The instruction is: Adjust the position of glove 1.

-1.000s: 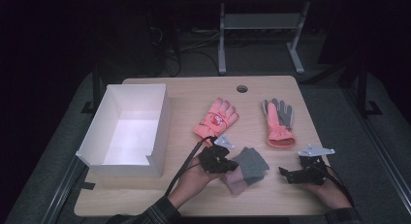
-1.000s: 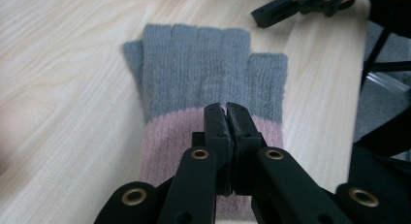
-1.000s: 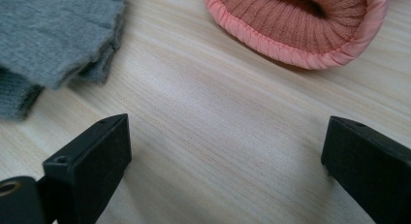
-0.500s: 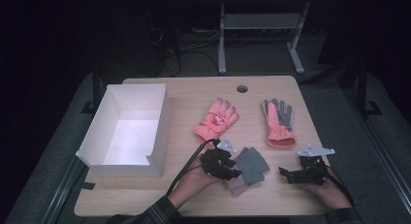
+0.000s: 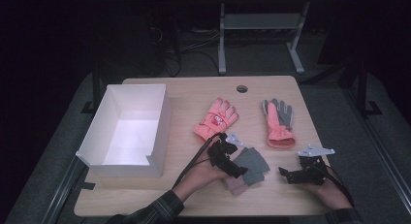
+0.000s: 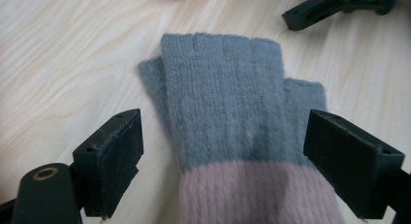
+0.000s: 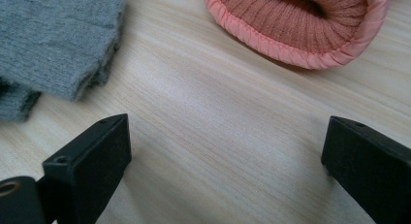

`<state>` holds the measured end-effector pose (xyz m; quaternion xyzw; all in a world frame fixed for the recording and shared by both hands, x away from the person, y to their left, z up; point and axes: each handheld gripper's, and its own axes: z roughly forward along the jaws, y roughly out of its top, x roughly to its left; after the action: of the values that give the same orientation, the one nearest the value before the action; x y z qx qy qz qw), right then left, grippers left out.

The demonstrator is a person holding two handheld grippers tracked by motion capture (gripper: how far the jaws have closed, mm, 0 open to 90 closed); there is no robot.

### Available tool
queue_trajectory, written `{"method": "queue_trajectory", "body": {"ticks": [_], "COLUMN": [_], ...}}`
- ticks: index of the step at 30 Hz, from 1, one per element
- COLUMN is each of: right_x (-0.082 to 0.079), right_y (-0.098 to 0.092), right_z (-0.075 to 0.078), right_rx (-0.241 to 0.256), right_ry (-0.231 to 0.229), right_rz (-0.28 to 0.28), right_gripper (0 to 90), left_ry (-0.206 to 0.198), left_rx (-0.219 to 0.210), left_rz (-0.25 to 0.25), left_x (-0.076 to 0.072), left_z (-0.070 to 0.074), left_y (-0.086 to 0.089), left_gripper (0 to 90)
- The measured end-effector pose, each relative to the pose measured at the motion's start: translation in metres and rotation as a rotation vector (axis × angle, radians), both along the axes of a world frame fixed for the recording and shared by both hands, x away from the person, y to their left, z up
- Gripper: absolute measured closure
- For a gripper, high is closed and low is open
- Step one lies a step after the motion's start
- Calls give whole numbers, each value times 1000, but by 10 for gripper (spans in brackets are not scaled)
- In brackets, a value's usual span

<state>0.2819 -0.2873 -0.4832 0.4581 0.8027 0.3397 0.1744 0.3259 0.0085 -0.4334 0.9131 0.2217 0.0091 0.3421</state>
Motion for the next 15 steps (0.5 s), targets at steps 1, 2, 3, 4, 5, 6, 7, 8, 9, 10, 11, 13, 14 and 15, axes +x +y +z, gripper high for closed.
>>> {"method": "queue_trajectory", "body": {"ticks": [1,2,3,4,5,6,7,8,9,10,11,13,14,15], "right_x": [0,0,0,0,0,0,0,0,0,0,0,0,0,0], "right_y": [0,0,0,0,0,0,0,0,0,0,0,0,0,0], "right_z": [0,0,0,0,0,0,0,0,0,0,0,0,0,0], "right_rx": [0,0,0,-2,-2,-2,-2,-2,-2,-2,-2,-2,-2,-1], "right_ry": [0,0,0,-1,-2,-2,-2,-2,-2,-2,-2,-1,-2,-2], "right_rz": [0,0,1,4,5,5,5,5,5,5,4,4,5,4], "right_gripper": [32,32,31,31,31,30,31,31,31,31,30,31,31,31], "left_ry": [-2,2,1,6,7,13,19,25,28,36,41,54,62,57], "left_rx": [18,13,31,34,41,57,58,60,60,47,44,38,36,30], "left_rz": [-12,-1,-18,-10,-2,-9,-9,-12,-14,1,3,-3,-3,-4], "left_x": [2,2,3,3,3,4,4,4,5,4,4,6,6,6], "left_z": [-2,-5,-7,-10,-13,-15,-17,-19,-20,-22,-23,-26,-27,-27], "left_y": [-2,-5,-6,-8,-10,-10,-10,-10,-10,-10,-10,-9,-8,-7], "left_gripper": [133,133,133,133,133,133,132,132,133,133,133,133,133,132]}}
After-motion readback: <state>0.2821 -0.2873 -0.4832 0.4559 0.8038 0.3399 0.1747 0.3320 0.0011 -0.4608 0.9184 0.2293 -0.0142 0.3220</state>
